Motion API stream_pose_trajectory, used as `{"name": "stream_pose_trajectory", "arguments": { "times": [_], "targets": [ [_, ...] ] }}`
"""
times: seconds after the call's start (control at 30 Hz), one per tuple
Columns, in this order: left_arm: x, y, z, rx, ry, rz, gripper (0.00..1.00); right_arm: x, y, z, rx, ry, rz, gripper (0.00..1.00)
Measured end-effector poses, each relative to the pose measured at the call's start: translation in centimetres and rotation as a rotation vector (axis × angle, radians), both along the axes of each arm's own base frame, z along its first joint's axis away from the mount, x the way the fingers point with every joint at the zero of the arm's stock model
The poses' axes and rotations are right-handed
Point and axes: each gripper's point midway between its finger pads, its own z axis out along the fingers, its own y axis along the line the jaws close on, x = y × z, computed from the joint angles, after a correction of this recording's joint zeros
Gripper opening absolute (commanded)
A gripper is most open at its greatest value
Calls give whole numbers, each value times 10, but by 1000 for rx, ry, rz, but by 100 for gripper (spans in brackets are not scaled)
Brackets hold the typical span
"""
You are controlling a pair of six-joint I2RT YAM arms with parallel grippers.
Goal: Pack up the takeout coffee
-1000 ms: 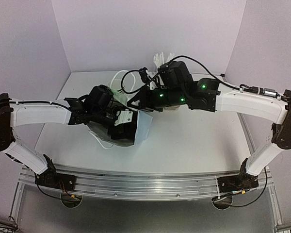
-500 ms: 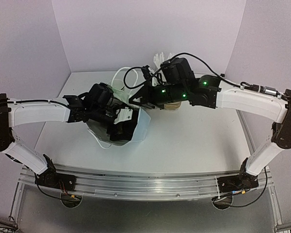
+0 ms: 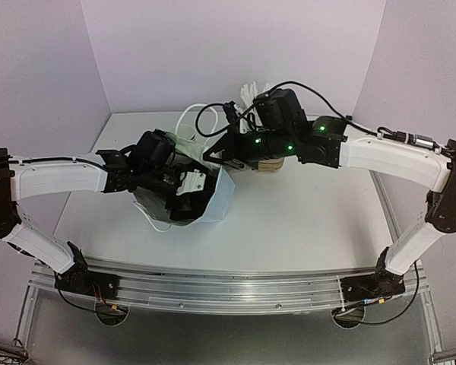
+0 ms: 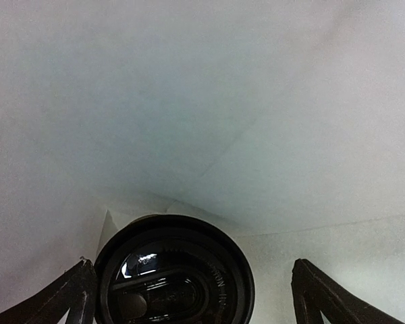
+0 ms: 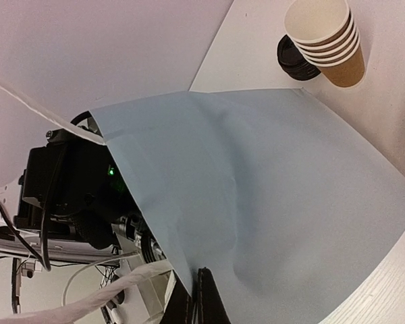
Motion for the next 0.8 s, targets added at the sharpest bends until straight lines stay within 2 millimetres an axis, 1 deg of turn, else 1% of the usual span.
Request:
{"name": "stream_pose_trajectory", "arguments": {
  "times": [0.23, 0.47, 0.7, 0.77, 0.8],
  "targets": [
    [-2, 2, 6, 6, 17, -6, 100, 8, -5, 3, 0, 9, -12, 0],
    [-8, 2, 15, -10, 86, 17, 100, 15, -9, 7, -21, 15, -25, 0],
    [-14, 5, 16, -7, 165, 49, 100, 23, -5, 0, -42, 16, -27, 0],
    [-16, 4, 21, -23, 185, 54, 100, 26, -5, -2, -53, 8, -31, 0],
    [-15, 2, 27, -42, 188, 59, 100, 28, -5, -6, -65, 6, -33, 0]
  ]
}}
